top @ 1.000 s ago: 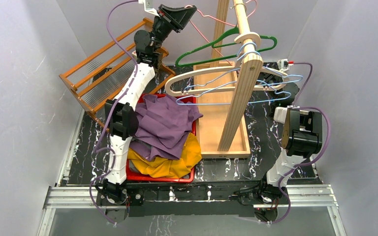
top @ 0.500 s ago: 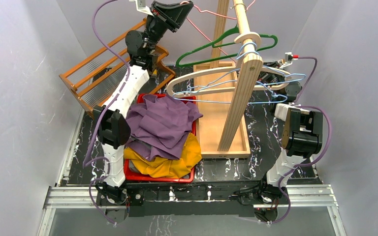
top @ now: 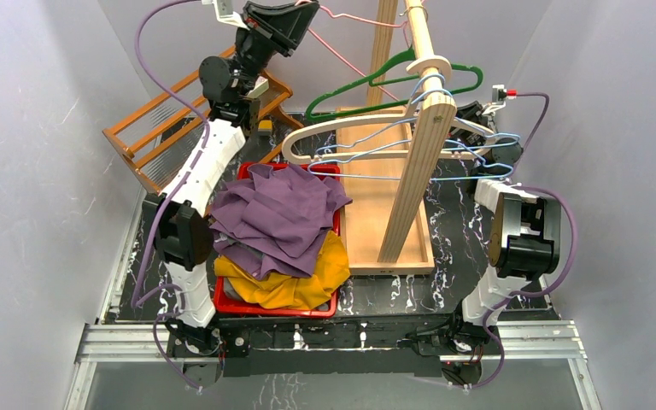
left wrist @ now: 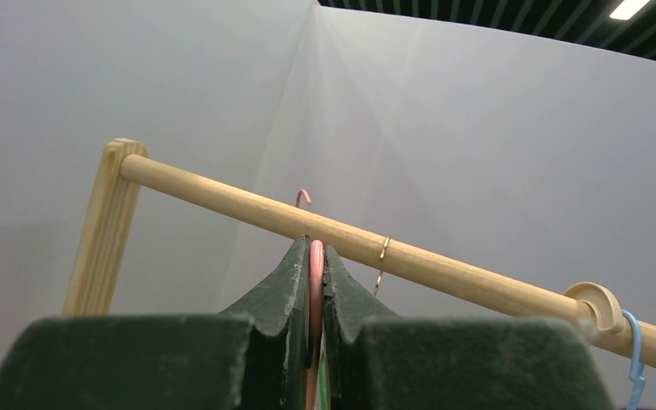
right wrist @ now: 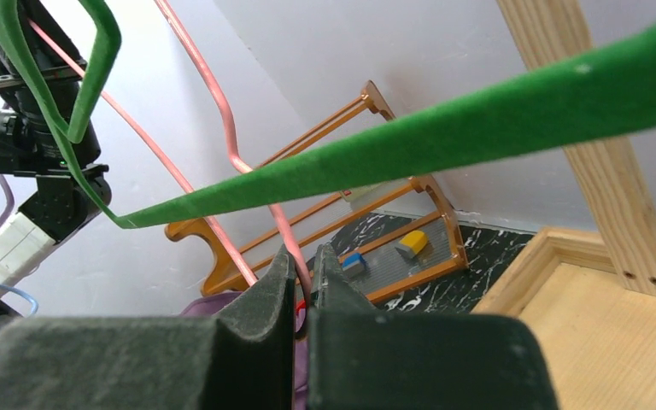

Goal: Remove the skirt from the hanger
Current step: Place the hanger at the clothesline.

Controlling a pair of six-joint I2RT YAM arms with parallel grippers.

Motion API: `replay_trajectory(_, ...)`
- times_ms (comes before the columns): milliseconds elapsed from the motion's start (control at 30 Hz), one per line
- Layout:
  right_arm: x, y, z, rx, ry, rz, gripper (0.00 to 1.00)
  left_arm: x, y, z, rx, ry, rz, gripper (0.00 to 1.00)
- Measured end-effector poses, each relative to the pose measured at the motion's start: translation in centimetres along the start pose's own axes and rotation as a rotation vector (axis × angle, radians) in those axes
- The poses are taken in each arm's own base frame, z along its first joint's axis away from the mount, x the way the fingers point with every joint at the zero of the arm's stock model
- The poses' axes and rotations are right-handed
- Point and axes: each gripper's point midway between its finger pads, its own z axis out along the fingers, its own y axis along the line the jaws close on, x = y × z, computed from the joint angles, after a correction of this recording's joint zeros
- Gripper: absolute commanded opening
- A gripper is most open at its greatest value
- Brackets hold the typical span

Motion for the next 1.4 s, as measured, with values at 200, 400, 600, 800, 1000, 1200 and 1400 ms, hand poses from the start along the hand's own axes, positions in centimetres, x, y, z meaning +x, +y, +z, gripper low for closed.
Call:
replay_trajectory(200,0.3,1.1,0.9,-0.031,0.010,0.008,0.00,-1.6,1.1,-1.9,-0.062,-0.014,0.000,0.00)
replay_trajectory(400,0.4,1.1,1.0,-0.026,0.015,0.027,0.01,-1.3,2.8,-3.4,-0.107,-0.013,-0.036,0.00)
replay_trajectory(600,-0.7,0.7,0.7,0.039,-0.019,0.046,0.23,0.1,4.6,-5.6,-0.178,0.005,-0.081,0.00)
replay_trajectory(800,-2.6,-1.0,-0.4,0.206,-0.099,0.114,0.57,3.2,5.5,-7.5,-0.206,0.092,-0.135,0.00)
replay_trajectory(1000,-3.8,-3.3,-3.3,0.367,-0.102,0.137,0.86,5.4,6.0,-8.6,-0.219,0.170,-0.176,0.00)
replay_trajectory(1200,-5.2,-5.6,-7.3,0.457,-0.089,0.150,0.95,6.0,6.0,-8.9,-0.210,0.197,-0.175,0.11)
replay_trajectory(1400,-4.8,-7.2,-10.5,0.606,-0.041,0.168,0.98,7.9,7.3,-10.5,-0.250,0.245,-0.195,0.35)
